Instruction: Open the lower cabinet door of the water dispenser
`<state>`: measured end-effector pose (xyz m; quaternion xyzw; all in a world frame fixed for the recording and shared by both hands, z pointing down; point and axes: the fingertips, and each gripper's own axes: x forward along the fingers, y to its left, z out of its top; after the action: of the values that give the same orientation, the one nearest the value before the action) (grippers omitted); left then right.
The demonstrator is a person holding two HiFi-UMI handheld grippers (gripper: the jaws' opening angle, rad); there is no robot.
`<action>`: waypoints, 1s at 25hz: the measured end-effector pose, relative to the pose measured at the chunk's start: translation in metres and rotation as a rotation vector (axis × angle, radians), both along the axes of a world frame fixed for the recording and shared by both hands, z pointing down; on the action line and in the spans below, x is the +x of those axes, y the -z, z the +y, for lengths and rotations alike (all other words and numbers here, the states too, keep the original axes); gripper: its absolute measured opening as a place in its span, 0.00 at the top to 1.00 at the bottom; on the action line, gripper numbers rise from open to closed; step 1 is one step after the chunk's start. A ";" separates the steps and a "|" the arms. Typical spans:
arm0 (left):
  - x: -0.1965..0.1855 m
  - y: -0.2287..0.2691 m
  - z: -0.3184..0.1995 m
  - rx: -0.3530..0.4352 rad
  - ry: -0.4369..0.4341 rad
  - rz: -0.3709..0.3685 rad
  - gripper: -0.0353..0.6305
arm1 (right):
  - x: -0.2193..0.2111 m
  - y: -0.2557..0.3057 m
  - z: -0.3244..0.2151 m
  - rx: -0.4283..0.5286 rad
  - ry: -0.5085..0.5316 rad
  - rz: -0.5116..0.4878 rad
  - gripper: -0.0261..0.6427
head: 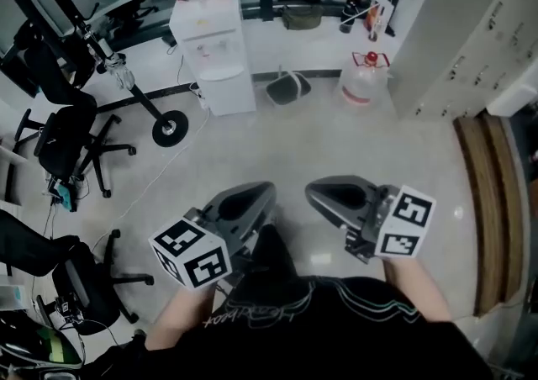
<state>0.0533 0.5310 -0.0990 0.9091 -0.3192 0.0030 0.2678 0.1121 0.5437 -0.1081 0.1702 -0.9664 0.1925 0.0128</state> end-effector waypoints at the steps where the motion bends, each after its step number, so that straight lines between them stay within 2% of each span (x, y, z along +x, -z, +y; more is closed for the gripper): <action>1: -0.005 -0.006 -0.020 -0.010 -0.004 -0.001 0.95 | -0.005 -0.006 -0.020 -0.008 -0.004 0.004 0.94; 7: -0.042 -0.037 -0.129 -0.090 -0.028 -0.010 0.95 | -0.048 -0.031 -0.134 -0.099 -0.014 0.034 0.94; 11: -0.069 -0.058 -0.194 -0.123 -0.030 -0.022 0.95 | -0.075 -0.044 -0.200 -0.096 -0.013 0.097 0.94; 14: -0.084 -0.073 -0.232 -0.154 -0.007 -0.029 0.95 | -0.087 -0.057 -0.236 -0.094 -0.011 0.108 0.94; 19: -0.089 -0.097 -0.272 -0.171 0.023 -0.065 0.95 | -0.091 -0.086 -0.273 -0.146 -0.020 0.112 0.94; 25: -0.077 -0.144 -0.318 -0.213 0.035 -0.094 0.95 | -0.080 -0.128 -0.326 -0.178 -0.034 0.092 0.94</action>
<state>-0.0232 0.2131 0.0453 0.8686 -0.3453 0.0748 0.3475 0.0322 0.2181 0.0198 0.1932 -0.9409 0.2697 0.0688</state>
